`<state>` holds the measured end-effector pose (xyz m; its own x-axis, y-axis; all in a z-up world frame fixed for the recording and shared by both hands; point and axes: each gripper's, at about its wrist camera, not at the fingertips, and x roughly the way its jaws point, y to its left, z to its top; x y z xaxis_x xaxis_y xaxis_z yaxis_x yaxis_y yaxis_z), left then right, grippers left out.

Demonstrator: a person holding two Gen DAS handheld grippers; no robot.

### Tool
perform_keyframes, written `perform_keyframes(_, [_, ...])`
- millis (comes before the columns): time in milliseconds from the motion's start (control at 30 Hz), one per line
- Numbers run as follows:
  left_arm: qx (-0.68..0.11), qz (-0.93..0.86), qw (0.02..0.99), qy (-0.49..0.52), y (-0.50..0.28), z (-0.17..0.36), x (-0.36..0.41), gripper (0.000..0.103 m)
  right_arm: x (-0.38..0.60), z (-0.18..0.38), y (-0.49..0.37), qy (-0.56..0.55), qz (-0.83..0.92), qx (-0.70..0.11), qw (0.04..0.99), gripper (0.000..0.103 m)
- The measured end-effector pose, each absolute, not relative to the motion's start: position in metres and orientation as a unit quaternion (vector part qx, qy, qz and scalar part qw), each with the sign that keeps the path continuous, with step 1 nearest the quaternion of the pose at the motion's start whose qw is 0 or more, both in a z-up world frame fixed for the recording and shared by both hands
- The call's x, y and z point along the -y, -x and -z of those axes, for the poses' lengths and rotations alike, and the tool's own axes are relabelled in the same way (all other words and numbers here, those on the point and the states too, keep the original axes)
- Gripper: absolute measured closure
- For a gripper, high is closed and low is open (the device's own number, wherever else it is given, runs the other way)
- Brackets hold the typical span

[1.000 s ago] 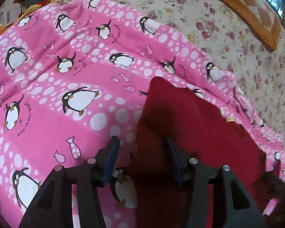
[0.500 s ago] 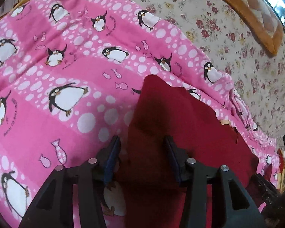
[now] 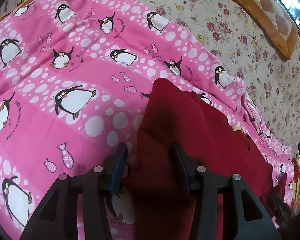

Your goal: Fold small clothes

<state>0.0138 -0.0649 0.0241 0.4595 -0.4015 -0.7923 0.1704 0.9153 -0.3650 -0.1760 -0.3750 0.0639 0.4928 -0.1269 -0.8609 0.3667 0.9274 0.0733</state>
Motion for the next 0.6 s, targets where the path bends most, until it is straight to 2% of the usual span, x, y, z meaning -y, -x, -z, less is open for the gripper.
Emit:
perform_keyframes(133, [-0.476,0.172,0.854,0.124,-0.006,-0.033,0.062,0.076,0.366,-0.071,0.192,-0.126,0.131,-0.479,0.859,0.034])
perform_keyframes(267, [-0.442,0.191,0.868,0.120,0.006,-0.049,0.064,0.076,0.366,-0.071,0.199,-0.131,0.131,-0.480,0.857,0.028])
perform_keyframes(600, [-0.403,0.242,0.880,0.069,0.027,-0.070,0.088,0.076,0.398,-0.088,0.221,-0.175,0.142,-0.450,0.864,0.028])
